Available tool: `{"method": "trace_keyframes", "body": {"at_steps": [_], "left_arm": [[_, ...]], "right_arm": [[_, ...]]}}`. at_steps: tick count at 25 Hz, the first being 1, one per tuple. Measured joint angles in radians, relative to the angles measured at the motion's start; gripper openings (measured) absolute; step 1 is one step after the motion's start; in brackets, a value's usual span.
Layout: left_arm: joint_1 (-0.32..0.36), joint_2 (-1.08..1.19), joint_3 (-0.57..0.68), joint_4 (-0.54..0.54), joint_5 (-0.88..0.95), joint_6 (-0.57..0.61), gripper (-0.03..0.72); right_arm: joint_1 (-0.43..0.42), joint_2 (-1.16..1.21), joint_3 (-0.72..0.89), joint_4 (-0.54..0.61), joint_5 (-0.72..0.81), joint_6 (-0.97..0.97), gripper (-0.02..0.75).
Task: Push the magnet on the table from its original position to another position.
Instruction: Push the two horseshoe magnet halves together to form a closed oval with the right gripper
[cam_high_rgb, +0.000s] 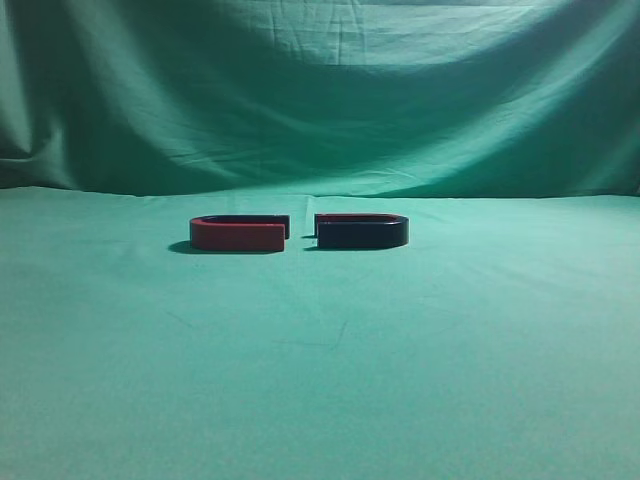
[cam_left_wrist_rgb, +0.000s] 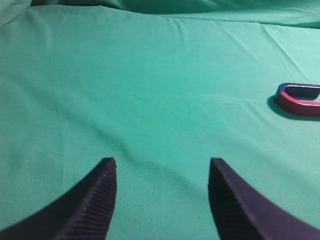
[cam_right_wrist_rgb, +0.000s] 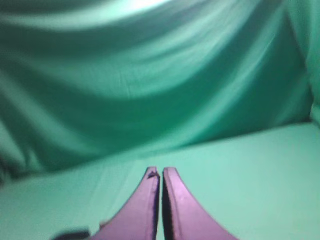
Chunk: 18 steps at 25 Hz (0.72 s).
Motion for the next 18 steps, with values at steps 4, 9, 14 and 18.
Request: {"method": "trace_keyframes", "body": {"at_steps": [4,9,14,18], "left_arm": [[0.0,0.0,0.0,0.0,0.0,0.0,0.399],[0.0,0.0,0.0,0.0,0.0,0.0,0.399],[0.0,0.0,0.0,0.0,0.0,0.0,0.399],[0.0,0.0,0.0,0.0,0.0,0.0,0.399]], "right_arm": [[0.0,0.263,-0.156,-0.025,0.255,-0.043,0.0],[0.0,0.617,-0.285,-0.034,0.428,-0.092,0.0],[0.0,0.86,-0.359,-0.032,0.47,-0.096,0.0],[0.0,1.008,-0.464,-0.032,0.539,-0.109,0.0]]}}
